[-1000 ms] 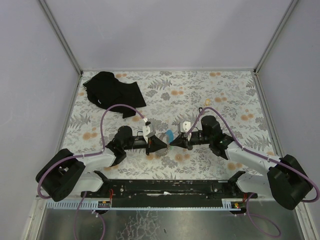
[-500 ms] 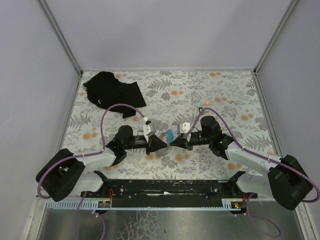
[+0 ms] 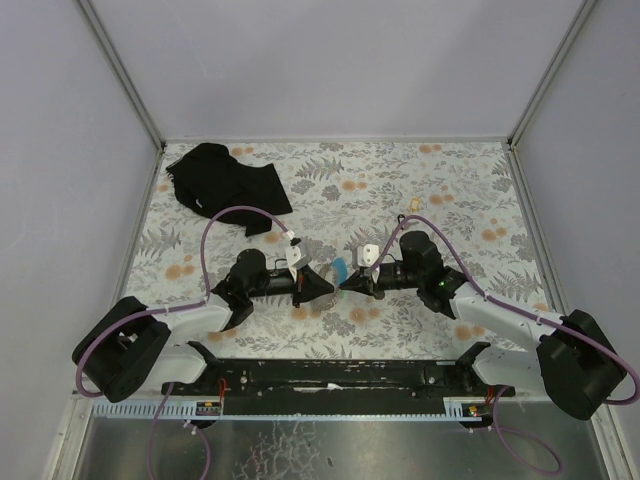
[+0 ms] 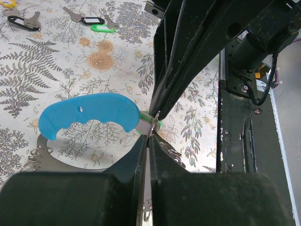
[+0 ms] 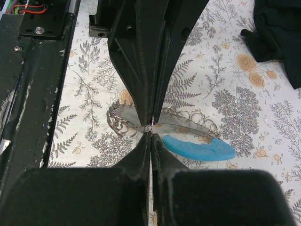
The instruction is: Put the keys on the keyring
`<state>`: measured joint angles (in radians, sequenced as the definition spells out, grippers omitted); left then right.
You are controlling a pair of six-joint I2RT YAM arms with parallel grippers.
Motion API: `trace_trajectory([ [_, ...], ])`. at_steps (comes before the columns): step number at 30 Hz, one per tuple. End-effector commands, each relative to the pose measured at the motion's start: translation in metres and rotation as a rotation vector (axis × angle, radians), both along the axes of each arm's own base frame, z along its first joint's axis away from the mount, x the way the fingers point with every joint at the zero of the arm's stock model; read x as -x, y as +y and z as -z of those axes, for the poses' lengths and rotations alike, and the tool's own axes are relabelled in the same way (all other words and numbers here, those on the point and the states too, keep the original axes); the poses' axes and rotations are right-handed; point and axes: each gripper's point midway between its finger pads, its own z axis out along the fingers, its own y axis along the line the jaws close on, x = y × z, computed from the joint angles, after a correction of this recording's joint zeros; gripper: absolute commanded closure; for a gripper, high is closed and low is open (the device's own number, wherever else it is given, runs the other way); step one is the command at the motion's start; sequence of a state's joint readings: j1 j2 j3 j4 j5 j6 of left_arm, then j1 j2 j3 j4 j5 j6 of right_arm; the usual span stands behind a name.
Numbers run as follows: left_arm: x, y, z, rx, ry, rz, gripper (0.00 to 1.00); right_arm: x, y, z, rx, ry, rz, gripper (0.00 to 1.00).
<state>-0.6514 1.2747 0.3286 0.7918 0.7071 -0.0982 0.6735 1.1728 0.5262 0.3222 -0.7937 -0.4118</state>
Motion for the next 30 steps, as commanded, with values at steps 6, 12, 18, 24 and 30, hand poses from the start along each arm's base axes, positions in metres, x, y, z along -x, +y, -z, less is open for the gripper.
trace_trajectory([
  [6,-0.013,-0.004,-0.024,0.051,-0.074,-0.018,1.0,-0.002,0.01,-0.018,-0.03,-0.025,-0.011,1.0],
  [12,-0.015,-0.004,-0.025,0.044,-0.068,-0.034,1.0,0.0,0.011,-0.014,-0.009,-0.019,-0.022,1.0],
  [18,-0.023,-0.001,-0.026,0.047,-0.04,-0.093,1.0,-0.003,0.01,-0.008,0.027,-0.029,-0.01,1.0],
  [24,-0.033,0.003,-0.027,0.045,-0.001,-0.168,1.0,-0.002,0.01,-0.005,0.042,-0.036,-0.011,1.0],
  [30,-0.036,0.001,-0.035,0.076,0.044,-0.187,1.0,-0.005,0.011,0.003,0.087,-0.046,0.004,1.0],
])
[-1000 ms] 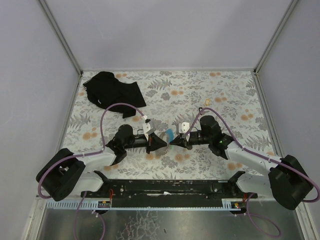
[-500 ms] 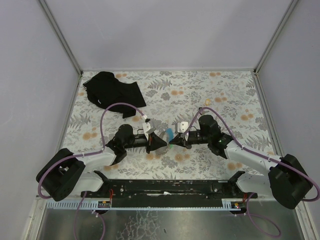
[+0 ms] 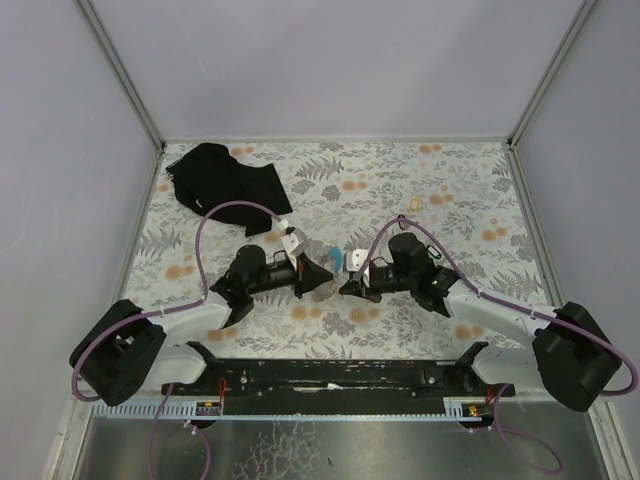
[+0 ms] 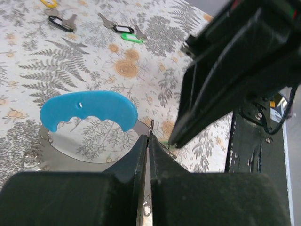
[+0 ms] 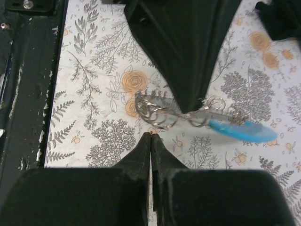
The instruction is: Put the keys on the keyring
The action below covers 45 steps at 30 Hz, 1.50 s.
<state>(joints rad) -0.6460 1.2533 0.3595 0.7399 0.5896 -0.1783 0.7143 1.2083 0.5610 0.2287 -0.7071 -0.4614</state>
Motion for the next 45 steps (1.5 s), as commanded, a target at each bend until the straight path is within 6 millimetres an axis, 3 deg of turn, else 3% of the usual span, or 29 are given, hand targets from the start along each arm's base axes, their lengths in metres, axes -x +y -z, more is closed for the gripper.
trace_trajectory([
  [1,-0.015,-0.002,-0.028,0.069,-0.03,-0.056,1.0,-0.005,0.01,-0.014,-0.006,-0.046,-0.013,1.0],
  [23,0.016,0.007,-0.016,0.015,-0.224,0.14,1.0,0.002,-0.004,-0.066,-0.254,-0.069,0.001,1.0],
  [34,0.022,0.005,-0.018,0.038,-0.241,0.185,1.0,0.002,0.001,-0.065,-0.294,-0.035,-0.024,1.0],
  [45,0.023,0.004,-0.02,0.05,-0.24,0.193,1.0,0.001,0.003,-0.053,-0.252,-0.005,-0.03,1.0],
])
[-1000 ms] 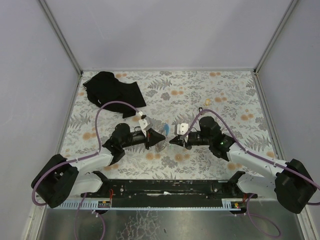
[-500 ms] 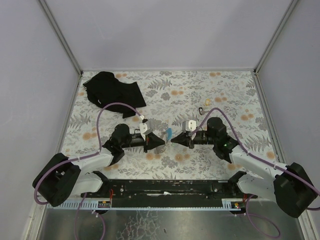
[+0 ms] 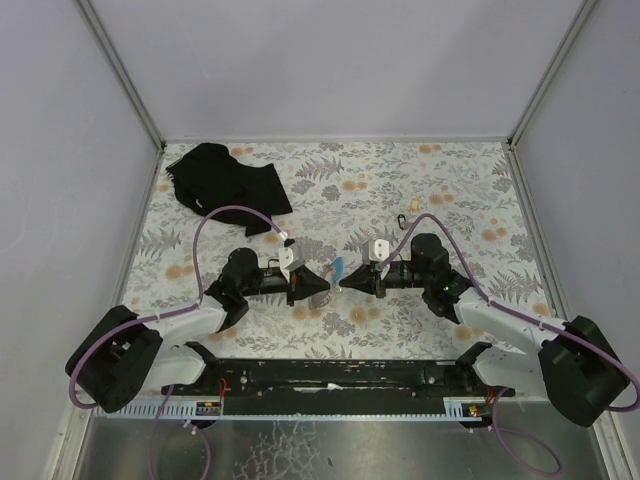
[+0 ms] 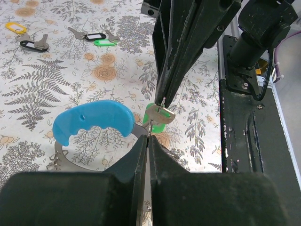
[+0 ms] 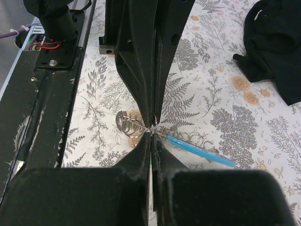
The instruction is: Put the keys on the keyring
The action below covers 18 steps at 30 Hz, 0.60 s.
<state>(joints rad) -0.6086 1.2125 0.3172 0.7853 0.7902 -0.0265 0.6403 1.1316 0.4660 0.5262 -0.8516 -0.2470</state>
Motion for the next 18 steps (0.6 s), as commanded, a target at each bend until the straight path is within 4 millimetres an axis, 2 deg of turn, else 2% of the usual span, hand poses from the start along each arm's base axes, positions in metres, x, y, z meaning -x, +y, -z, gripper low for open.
trace_trajectory([
  [1,-0.0005,-0.0021,-0.0139,0.045,-0.069,0.019,1.0,-0.002,0.0037,-0.0091,-0.019,-0.029,-0.024,1.0],
  [18,0.0005,-0.0038,-0.0146,0.052,-0.058,0.033,1.0,-0.0066,0.0034,-0.0045,-0.004,-0.033,-0.006,1.0],
])
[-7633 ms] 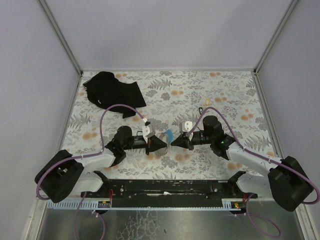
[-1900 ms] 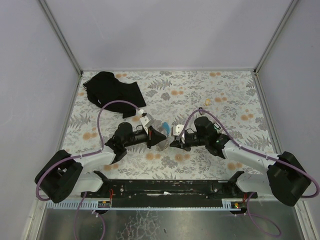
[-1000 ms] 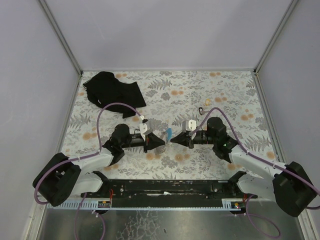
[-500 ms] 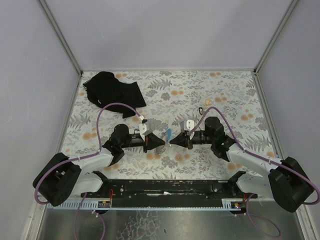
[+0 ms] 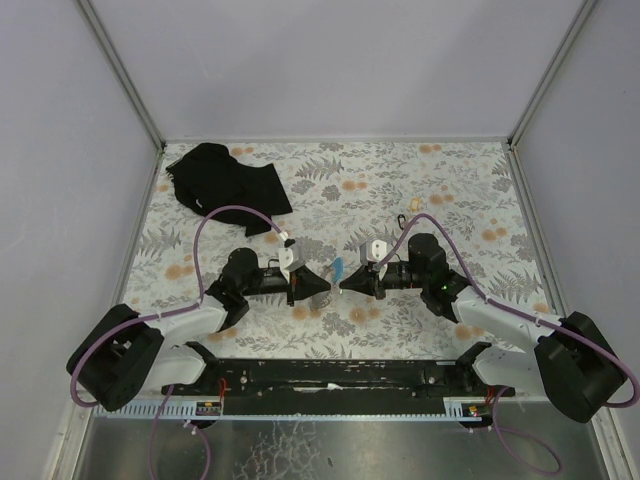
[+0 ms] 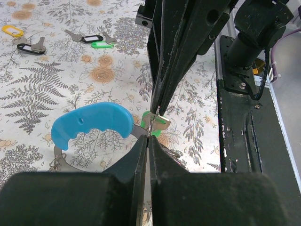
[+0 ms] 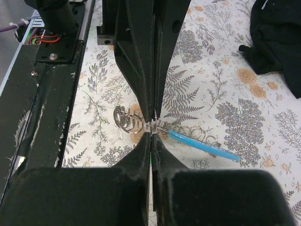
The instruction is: Put the keys on the keyring
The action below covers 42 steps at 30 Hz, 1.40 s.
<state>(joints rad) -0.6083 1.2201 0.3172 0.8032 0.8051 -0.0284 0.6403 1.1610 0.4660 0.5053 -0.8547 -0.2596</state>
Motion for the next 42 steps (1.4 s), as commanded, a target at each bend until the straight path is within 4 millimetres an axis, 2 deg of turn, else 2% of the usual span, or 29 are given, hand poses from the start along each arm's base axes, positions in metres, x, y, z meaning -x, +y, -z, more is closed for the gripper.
trace_trajectory([
  [1,-0.0007,-0.0028,-0.0129,0.044,-0.05,0.02,1.0,-0.0073,0.0038,-0.0171,-0.035,-0.061,-0.001,1.0],
  [42,0.0008,-0.0035,-0.015,0.057,-0.05,0.029,1.0,-0.0037,0.0066,-0.0223,-0.055,-0.05,-0.022,1.0],
])
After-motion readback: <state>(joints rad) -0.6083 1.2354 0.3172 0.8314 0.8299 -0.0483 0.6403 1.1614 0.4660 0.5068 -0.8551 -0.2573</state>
